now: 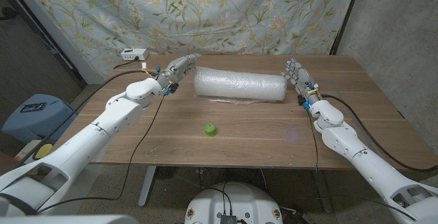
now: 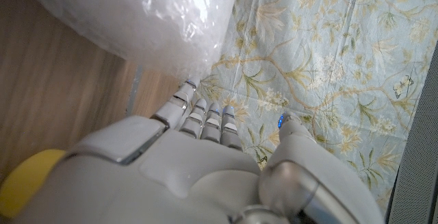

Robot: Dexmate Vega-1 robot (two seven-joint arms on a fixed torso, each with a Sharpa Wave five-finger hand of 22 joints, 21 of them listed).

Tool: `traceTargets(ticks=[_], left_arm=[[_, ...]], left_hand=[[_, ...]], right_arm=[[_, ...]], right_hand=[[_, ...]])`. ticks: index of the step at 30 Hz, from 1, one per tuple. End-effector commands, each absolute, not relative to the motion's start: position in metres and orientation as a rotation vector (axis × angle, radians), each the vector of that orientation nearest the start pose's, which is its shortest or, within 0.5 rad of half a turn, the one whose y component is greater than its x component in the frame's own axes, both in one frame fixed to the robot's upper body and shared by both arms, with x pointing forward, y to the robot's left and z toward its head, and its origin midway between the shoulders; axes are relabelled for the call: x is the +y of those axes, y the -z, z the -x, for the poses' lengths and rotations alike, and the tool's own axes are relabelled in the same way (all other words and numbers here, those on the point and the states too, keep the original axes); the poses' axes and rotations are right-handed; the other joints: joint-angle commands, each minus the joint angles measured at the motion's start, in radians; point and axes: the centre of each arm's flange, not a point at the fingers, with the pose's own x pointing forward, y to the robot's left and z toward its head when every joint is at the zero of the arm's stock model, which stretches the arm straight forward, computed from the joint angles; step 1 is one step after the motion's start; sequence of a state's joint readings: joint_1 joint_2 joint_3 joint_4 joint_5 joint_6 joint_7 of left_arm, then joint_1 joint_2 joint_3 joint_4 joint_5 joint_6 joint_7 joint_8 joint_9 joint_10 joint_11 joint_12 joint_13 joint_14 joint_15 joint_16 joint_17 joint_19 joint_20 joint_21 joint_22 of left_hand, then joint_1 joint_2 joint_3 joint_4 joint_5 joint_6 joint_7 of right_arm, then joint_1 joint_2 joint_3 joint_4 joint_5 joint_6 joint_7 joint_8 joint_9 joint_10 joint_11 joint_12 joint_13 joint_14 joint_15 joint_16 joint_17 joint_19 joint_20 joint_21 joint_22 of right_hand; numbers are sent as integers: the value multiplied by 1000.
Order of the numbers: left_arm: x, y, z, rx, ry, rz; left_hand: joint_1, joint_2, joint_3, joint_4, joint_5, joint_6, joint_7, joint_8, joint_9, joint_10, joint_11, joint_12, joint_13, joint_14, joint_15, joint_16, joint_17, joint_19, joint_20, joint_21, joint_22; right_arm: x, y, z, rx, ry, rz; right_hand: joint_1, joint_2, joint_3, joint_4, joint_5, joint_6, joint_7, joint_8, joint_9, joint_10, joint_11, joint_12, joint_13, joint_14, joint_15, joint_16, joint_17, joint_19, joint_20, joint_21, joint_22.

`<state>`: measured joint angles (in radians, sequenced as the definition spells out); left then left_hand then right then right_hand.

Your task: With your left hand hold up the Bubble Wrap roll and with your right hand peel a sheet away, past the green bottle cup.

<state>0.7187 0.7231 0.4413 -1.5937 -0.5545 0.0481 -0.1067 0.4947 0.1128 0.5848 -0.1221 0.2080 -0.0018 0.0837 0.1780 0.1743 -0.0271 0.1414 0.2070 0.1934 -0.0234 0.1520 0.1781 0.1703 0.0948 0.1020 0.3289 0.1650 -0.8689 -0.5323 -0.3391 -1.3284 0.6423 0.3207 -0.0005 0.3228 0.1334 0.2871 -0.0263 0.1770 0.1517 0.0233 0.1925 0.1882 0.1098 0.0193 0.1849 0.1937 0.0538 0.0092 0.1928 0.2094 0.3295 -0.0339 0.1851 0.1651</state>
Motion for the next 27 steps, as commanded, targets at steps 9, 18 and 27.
traceTargets(ticks=[9,18,27], left_arm=[[249,-89,-599,-490,408,-471],[255,-95,-575,-484,389,-519],[252,-110,-568,-482,383,-571]], left_hand=[[8,-9,0,-15,8,-6,9,5,4,-2,11,1,2,0,17,3,2,0,7,-9,6],[10,-9,-3,-20,9,-14,9,3,4,-15,14,-3,2,-10,20,0,2,-6,9,-18,7],[10,-8,-7,-22,8,-17,11,3,4,-24,19,-5,3,-17,23,-1,3,-10,10,-25,7]], right_arm=[[-316,20,-640,-646,-138,-42],[-323,20,-639,-647,-136,-40],[-326,19,-640,-643,-134,-41]], right_hand=[[5,-3,-1,-9,2,-4,3,2,6,-8,2,7,1,-3,3,8,0,-4,3,4,6],[3,-3,-1,-10,2,-6,3,2,6,-10,4,7,1,-5,6,8,0,-7,7,4,6],[3,-2,-1,-13,2,-7,3,2,6,-11,4,7,1,-6,6,9,0,-7,10,4,6]])
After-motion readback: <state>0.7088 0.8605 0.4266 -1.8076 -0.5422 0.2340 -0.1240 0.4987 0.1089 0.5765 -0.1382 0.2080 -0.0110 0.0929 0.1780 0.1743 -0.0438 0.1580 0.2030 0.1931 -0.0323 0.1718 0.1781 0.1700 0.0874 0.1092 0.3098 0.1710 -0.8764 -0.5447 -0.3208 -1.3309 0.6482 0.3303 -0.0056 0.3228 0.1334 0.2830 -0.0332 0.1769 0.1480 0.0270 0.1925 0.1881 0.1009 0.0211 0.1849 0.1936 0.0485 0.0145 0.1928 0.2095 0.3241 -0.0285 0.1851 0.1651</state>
